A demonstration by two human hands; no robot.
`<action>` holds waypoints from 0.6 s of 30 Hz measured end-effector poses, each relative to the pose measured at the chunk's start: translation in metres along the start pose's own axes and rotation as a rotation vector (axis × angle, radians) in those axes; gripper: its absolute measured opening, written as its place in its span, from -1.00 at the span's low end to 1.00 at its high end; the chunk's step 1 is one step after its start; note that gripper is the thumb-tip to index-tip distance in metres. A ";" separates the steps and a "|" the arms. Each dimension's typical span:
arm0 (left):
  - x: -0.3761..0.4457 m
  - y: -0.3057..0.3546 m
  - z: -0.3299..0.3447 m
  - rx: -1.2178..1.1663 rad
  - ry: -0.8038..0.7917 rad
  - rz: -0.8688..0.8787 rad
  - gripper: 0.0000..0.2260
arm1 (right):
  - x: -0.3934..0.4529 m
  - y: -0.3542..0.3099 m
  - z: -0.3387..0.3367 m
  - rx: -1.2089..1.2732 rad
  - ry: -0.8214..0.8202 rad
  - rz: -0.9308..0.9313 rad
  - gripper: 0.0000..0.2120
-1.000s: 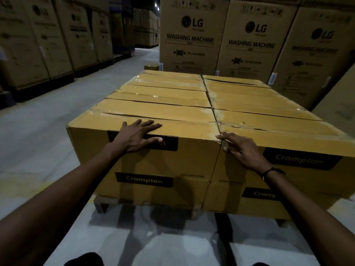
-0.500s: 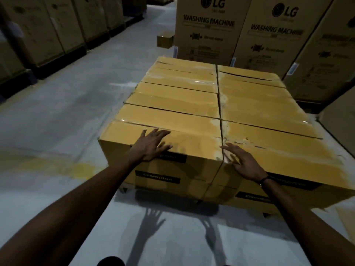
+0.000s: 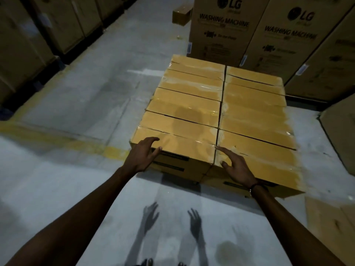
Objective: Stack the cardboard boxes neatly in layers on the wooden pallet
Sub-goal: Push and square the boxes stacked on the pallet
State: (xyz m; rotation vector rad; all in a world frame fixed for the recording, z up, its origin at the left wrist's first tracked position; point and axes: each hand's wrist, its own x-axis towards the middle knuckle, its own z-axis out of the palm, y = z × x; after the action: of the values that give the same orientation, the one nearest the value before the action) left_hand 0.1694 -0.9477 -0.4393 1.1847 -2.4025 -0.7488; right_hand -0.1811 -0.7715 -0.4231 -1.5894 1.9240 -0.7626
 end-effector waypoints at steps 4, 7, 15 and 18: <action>-0.038 0.038 -0.048 -0.034 0.025 -0.045 -0.52 | -0.034 -0.054 -0.029 0.070 -0.020 0.077 -0.43; -0.066 0.055 -0.076 -0.048 0.068 -0.090 -0.59 | -0.053 -0.080 -0.043 0.104 -0.030 0.071 -0.44; -0.147 0.070 -0.112 -0.240 0.208 -0.333 -0.58 | -0.082 -0.125 -0.022 0.242 -0.007 0.067 -0.57; -0.170 0.057 -0.111 -0.317 0.277 -0.422 -0.60 | -0.077 -0.141 0.011 0.322 -0.071 0.103 -0.57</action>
State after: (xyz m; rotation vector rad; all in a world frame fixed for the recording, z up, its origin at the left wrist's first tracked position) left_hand 0.2925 -0.8148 -0.3312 1.5555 -1.7530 -0.9724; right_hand -0.0632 -0.7177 -0.3268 -1.2950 1.7169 -0.9076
